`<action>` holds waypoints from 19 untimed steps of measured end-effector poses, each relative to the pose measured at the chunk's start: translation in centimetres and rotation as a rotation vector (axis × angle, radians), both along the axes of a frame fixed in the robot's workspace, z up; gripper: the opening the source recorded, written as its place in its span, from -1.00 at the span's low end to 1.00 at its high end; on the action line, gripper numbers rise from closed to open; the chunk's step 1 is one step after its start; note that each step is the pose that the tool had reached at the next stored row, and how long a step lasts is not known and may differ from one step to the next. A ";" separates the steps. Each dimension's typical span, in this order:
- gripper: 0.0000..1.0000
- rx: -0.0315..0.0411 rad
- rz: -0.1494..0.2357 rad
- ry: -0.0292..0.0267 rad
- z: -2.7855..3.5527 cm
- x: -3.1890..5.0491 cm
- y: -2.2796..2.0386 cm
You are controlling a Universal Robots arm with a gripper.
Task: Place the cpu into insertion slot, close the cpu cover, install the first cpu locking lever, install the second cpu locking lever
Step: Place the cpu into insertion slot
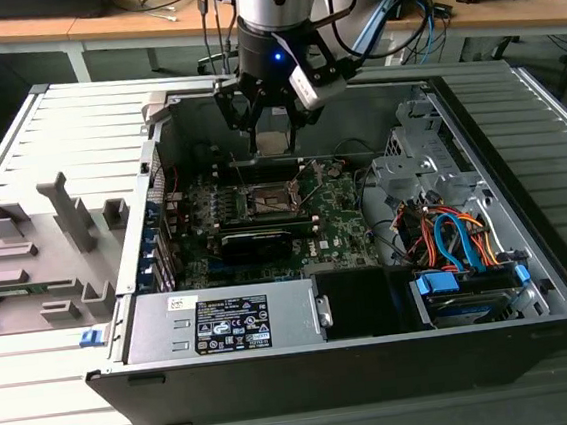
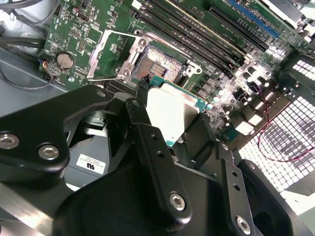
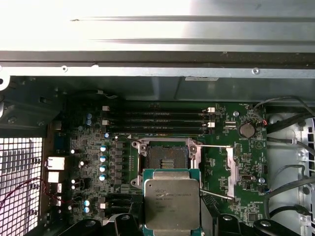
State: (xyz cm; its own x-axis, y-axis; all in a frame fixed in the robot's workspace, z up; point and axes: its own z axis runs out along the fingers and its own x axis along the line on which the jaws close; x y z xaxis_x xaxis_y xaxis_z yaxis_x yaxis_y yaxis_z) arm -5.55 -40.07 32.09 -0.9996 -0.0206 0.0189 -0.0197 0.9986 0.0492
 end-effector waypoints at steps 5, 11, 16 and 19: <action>0.08 -0.0003 0.000 0.0000 -0.08 0.00 0.00; 0.08 -0.0013 0.000 0.0000 -0.31 0.00 0.00; 0.08 -0.0017 0.000 0.0000 -0.40 0.00 0.00; 0.08 -0.0020 0.000 0.0000 -0.45 0.00 0.00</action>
State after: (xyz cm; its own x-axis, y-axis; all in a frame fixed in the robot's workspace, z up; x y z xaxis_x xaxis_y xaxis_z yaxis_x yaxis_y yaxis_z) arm -5.55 -40.07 31.65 -0.9996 -0.0206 0.0189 -0.0197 0.9987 0.0472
